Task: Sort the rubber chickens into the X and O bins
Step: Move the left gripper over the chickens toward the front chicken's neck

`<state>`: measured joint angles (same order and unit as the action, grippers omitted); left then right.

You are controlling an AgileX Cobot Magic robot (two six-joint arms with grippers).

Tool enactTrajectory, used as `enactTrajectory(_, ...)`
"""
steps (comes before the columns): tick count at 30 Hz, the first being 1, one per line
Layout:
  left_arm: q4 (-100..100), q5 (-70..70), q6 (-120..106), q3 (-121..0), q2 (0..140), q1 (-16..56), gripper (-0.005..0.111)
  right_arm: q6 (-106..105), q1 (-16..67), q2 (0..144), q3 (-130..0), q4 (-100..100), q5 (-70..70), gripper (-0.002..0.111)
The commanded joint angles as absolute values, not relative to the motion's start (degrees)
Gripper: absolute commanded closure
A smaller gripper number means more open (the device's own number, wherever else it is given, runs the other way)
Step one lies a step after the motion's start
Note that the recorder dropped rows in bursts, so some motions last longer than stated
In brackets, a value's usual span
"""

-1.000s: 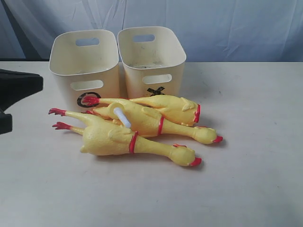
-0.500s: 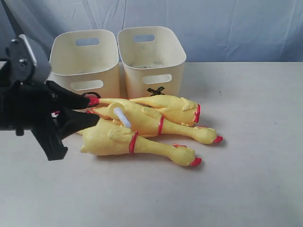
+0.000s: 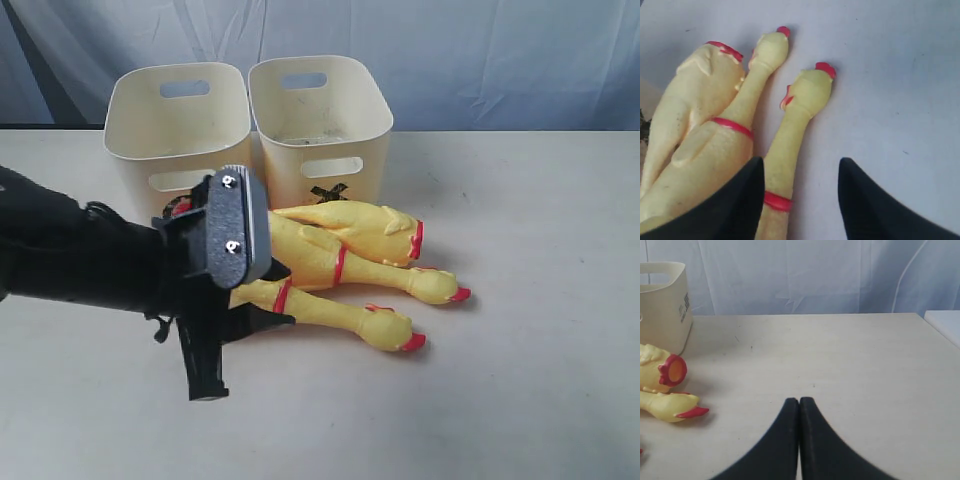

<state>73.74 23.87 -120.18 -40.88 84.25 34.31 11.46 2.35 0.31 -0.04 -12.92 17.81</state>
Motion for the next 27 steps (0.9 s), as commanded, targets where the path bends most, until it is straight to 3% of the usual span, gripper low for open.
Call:
enactTrajectory(1, 72.47, 20.61, -121.92, -43.39, 88.65, 37.16, 0.061, 11.53, 2.41, 0.0, 0.0, -12.8, 17.42, 0.109)
enactTrajectory(8, 71.74, 13.06, -121.92, -46.42, 94.52, 39.23, 0.042, 11.53, 2.41, 0.0, 0.0, -12.8, 17.42, 0.109)
enactTrajectory(27, 59.42, 12.88, -121.92, -52.9, 106.18, 39.56, 0.044, 11.53, 2.41, 0.0, 0.0, -12.8, 17.42, 0.109)
